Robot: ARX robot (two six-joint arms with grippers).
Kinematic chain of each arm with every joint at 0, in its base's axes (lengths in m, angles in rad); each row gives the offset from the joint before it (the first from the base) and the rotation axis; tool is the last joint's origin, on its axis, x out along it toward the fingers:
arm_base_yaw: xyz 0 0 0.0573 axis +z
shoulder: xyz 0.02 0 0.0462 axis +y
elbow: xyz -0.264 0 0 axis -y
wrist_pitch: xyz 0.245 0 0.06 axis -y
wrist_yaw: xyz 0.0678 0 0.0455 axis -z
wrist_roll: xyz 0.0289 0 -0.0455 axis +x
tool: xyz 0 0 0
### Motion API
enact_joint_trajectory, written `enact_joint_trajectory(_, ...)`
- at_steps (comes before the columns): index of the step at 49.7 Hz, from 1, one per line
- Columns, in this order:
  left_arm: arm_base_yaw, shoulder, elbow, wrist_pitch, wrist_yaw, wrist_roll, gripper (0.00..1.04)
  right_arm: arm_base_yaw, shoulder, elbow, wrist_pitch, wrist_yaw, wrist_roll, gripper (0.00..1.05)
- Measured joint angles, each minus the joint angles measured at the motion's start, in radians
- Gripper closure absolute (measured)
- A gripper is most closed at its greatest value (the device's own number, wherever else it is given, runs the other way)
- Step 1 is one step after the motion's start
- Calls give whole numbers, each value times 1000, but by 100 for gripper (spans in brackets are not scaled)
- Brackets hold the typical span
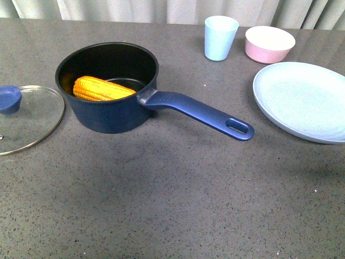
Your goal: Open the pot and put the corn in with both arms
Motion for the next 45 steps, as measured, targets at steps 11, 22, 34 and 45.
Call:
enact_joint_trajectory(11, 0, 0, 0, 0, 0, 0, 9, 0, -100, 0, -99, -1, 0, 103)
enact_joint_trajectory(22, 0, 0, 0, 0, 0, 0, 9, 0, -168, 0, -167, -1, 0, 103)
enact_joint_trajectory(34, 0, 0, 0, 0, 0, 0, 9, 0, -346, 0, -353, -1, 0, 103)
enact_joint_trajectory(45, 0, 0, 0, 0, 0, 0, 9, 0, -354, 0, -358, -1, 0, 103)
